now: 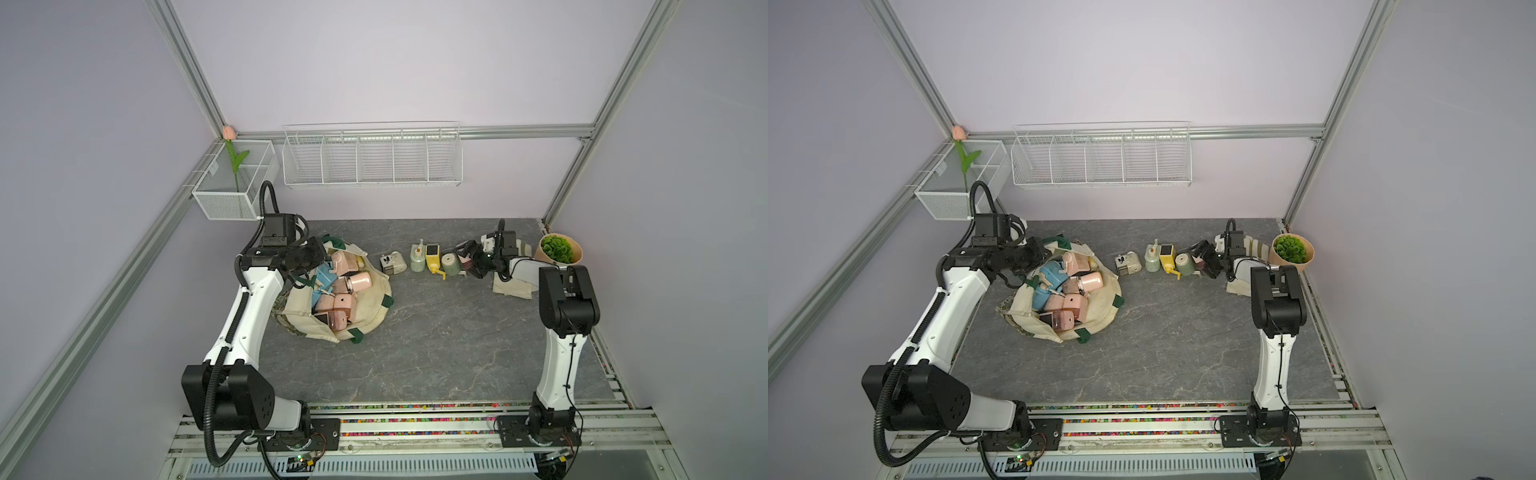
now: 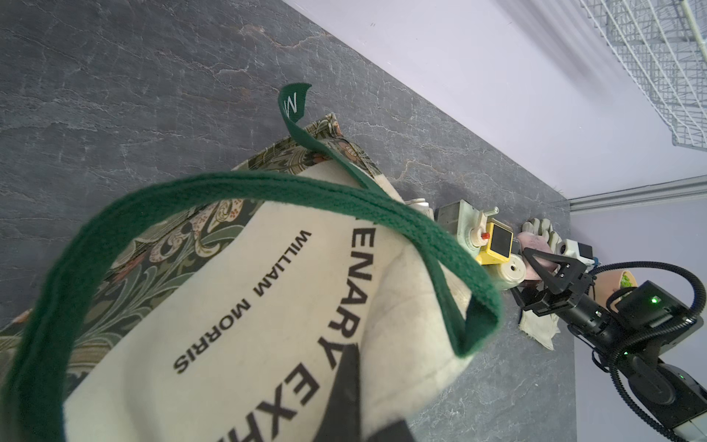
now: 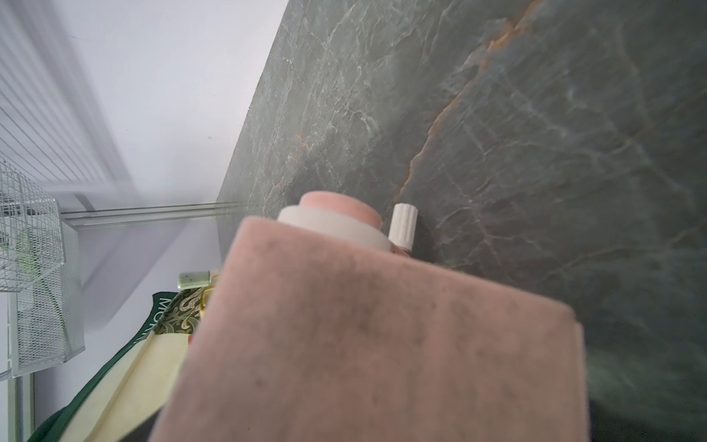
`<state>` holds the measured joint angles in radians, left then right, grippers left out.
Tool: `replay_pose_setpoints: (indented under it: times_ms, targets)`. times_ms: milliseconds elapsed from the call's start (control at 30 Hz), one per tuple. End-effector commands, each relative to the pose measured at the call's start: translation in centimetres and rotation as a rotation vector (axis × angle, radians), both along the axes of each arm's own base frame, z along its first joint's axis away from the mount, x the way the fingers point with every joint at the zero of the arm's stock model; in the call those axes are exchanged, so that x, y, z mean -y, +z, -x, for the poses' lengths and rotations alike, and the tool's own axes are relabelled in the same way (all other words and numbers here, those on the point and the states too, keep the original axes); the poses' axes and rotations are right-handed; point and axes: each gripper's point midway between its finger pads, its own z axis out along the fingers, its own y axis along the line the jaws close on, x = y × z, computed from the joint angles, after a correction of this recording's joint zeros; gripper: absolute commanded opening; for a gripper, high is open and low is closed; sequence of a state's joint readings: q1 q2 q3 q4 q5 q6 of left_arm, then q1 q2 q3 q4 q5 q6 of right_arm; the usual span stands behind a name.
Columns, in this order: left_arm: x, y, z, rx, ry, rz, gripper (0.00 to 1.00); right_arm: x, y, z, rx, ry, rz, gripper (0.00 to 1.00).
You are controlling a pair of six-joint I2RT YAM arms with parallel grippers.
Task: Take out the pencil sharpeners from the tote bags
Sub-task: Place the pencil sharpener at the center of the board.
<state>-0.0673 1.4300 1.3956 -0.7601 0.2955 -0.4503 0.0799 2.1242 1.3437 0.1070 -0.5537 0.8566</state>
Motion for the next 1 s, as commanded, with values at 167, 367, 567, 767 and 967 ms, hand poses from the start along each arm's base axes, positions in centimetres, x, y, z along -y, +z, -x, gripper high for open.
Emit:
replay_pose_setpoints:
  times_ms: [167,367,567,767,967]
  targets:
    - [0.4,0.6,0.7,0.002,-0.019,0.02,0.0,0.2,1.7,0.8,-0.007,-0.029,-0.035,0.9]
    - [0.4,0.3,0.7,-0.006,-0.016,0.017,0.0,0.4,1.8,1.0,-0.037,-0.057,-0.048,0.9]
    - [0.4,0.5,0.7,-0.001,-0.017,0.018,0.0,1.0,1.4,1.8,-0.077,-0.079,-0.014,0.9]
    - [0.4,0.4,0.7,-0.002,-0.018,0.018,0.0,1.0,1.7,2.7,-0.086,-0.079,-0.006,0.9]
    - [0.4,0.6,0.8,0.003,-0.018,0.018,0.0,0.9,2.2,3.5,-0.086,-0.054,0.015,0.9]
